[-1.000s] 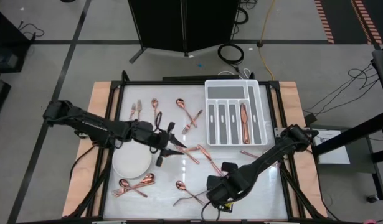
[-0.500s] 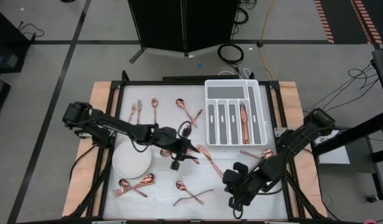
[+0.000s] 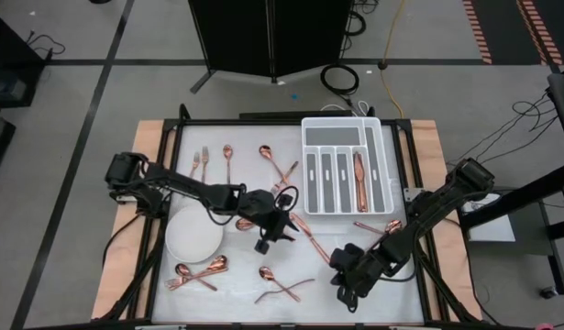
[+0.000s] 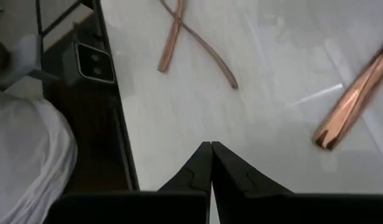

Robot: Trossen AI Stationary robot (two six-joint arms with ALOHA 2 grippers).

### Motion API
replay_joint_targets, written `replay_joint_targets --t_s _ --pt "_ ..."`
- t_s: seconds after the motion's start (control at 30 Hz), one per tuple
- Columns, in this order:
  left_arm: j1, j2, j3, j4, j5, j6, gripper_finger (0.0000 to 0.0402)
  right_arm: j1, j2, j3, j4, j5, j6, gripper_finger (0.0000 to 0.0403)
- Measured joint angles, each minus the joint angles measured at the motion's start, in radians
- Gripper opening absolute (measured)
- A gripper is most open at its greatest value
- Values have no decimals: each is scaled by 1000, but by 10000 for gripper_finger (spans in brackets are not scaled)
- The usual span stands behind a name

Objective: Sort silverware
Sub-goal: Put the bronze knife into the silverware tray

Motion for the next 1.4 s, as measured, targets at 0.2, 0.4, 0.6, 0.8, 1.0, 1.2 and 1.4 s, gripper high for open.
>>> replay_joint_targets --t_s 0.2,0.4,0.6,0.8,1.0,1.2,1.4 --pt "7 16 16 1 169 19 128 0 0 0 113 59 -88 0" --pt "5 16 16 -21 202 84 128 3 41 42 201 88 -205 0" --pt "4 16 16 -37 323 157 128 2 166 137 153 -6 -329 0" --pt "-15 68 16 54 333 204 128 4 202 172 -84 21 -245 0" --pt "-10 190 15 234 262 258 128 17 192 173 -128 82 -240 0" --pt "14 254 32 250 173 259 128 53 192 172 -240 200 -186 0" --pt "49 278 32 235 164 211 128 67 192 171 -295 238 -101 0"
